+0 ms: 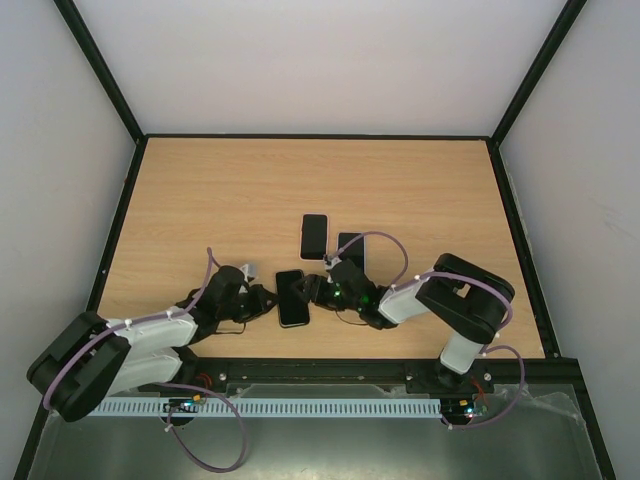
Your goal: Put the phone into the phone case
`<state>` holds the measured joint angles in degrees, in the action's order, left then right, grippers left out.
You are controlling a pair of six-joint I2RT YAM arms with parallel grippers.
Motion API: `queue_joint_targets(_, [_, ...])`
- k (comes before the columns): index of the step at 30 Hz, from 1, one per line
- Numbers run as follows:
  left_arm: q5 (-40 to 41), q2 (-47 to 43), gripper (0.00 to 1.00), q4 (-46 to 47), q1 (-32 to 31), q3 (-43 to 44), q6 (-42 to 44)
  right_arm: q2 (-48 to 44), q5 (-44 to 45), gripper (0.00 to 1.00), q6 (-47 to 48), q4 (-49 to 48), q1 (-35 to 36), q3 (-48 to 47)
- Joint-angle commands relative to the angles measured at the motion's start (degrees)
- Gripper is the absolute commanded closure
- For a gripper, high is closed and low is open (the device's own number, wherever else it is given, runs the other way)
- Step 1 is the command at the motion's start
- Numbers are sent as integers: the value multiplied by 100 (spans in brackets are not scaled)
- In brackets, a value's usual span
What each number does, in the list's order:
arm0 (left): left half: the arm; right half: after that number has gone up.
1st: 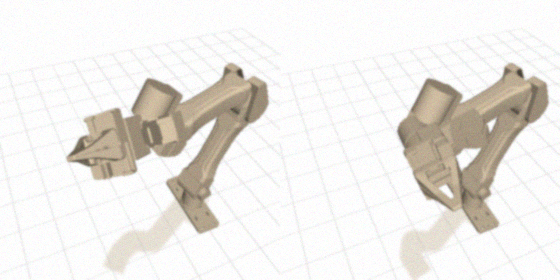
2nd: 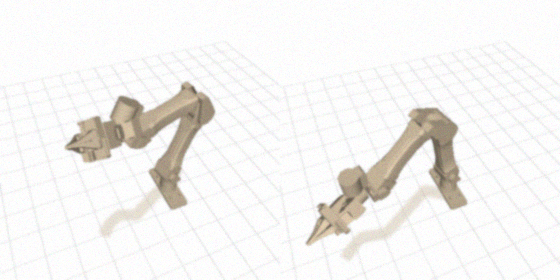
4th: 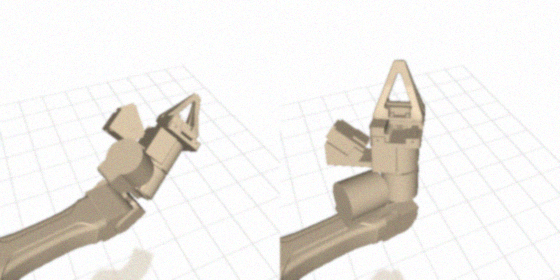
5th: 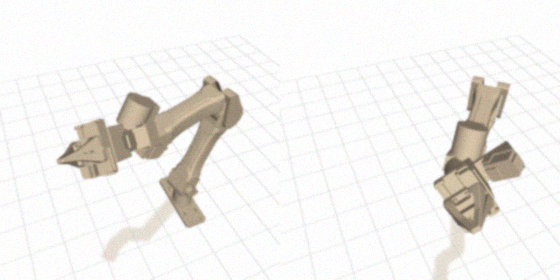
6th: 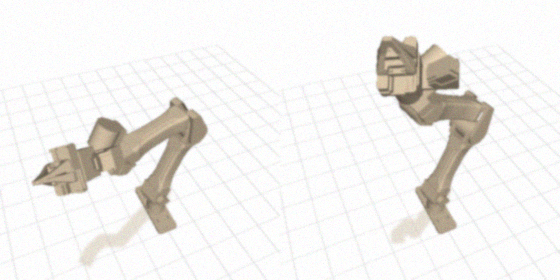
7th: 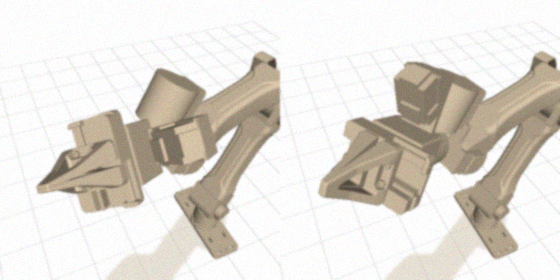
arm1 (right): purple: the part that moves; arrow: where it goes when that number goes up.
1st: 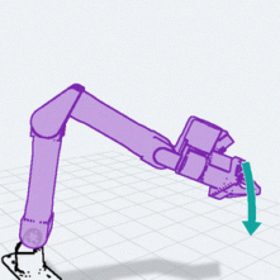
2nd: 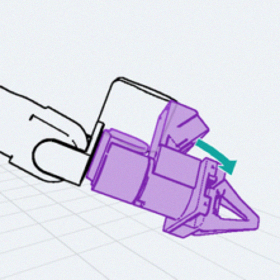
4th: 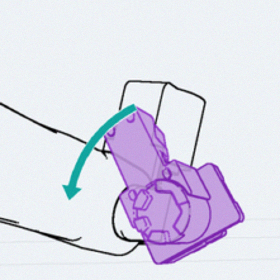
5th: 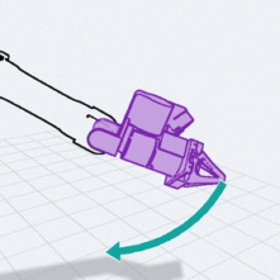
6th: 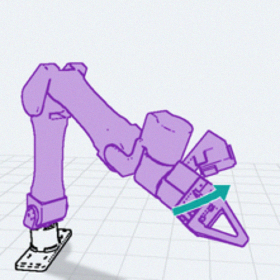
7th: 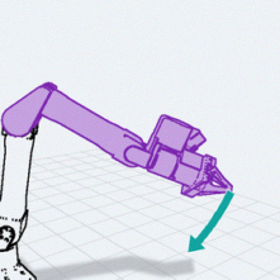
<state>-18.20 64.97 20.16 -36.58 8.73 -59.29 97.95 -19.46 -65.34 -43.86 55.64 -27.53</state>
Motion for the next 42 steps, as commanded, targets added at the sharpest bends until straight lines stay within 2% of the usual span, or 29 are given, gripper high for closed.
queue_joint_targets(1, [31, 126, 92, -236, -10, -17, 132, 8, -794, 39, -309, -754, 80, -169])
queue_joint_targets(7, [139, -64, 91, -393, -8, -50, 178, -134, -1056, 40, -718, -1462, 79, 88])
queue_joint_targets(12, [56, -315, 83, -317, 14, -110, 69, -86, -1152, 41, -880, -1839, 83, 214])
queue_joint_targets(17, [85, -583, 81, -467, 19, -139, 59, 53, -1234, 41, -1099, -2286, 83, 337])
queue_joint_targets(29, [94, -697, 81, -481, 12, -188, 67, 591, -1245, 44, -1176, -2371, 79, 272])
queue_joint_targets(31, [106, -701, 81, -499, 19, -201, 57, 630, -1174, 51, -1128, -2239, 84, 256])
queue_joint_targets(36, [44, -750, 79, -495, 18, -197, -22, 618, -891, 78, -677, -1379, 80, 131])
queue_joint_targets(42, [-133, -1004, 69, -600, 88, -116, -86, 299, -669, 90, -289, -834, 79, 90])
